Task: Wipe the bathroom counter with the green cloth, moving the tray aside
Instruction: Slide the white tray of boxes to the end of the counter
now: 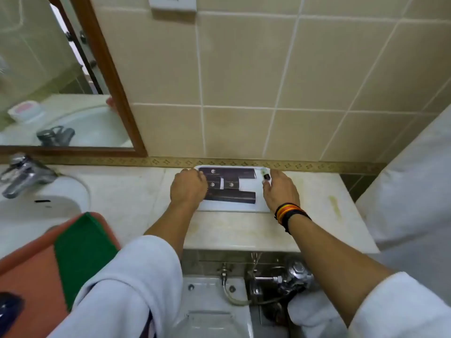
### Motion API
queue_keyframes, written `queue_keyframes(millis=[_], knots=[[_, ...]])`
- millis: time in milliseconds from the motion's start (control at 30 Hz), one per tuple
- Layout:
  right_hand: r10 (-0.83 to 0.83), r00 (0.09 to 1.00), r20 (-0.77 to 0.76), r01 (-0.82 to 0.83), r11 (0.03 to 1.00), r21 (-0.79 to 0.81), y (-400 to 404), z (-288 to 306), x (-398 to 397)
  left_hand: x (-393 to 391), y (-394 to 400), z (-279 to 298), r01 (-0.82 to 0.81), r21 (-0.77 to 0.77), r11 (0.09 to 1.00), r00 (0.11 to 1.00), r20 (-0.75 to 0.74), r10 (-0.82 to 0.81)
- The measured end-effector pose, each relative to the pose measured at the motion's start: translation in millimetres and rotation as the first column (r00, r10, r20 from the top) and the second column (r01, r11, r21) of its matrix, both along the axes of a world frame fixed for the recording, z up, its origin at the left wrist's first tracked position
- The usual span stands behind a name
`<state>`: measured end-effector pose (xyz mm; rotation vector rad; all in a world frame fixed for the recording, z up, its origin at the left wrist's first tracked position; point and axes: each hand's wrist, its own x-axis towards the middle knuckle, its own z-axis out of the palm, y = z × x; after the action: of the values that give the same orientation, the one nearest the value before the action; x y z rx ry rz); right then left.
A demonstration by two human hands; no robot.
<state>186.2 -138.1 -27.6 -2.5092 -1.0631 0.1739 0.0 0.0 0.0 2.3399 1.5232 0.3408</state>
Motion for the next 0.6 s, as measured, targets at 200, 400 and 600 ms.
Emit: queue_keyframes(millis=[200,400,600], knots=[[-0.245,0.958,-0.152,0.234,0.969,-0.084,1,-46,39,25,9,-47,-0.203,-0.121,0.972,0.976,-0.107,0.19],[-0.3,0.919,-0.256,0.292,0.954,-0.068,13,-56,57,39,25,-65,-0.33,-0.155,0.931,0.943,-0.092,0.319],[-0.367,0.861,-0.353,0.405,0.914,0.036,-28,-48,53,59,20,-57,-0.371,-0.21,0.904,0.927,-0.037,0.372]])
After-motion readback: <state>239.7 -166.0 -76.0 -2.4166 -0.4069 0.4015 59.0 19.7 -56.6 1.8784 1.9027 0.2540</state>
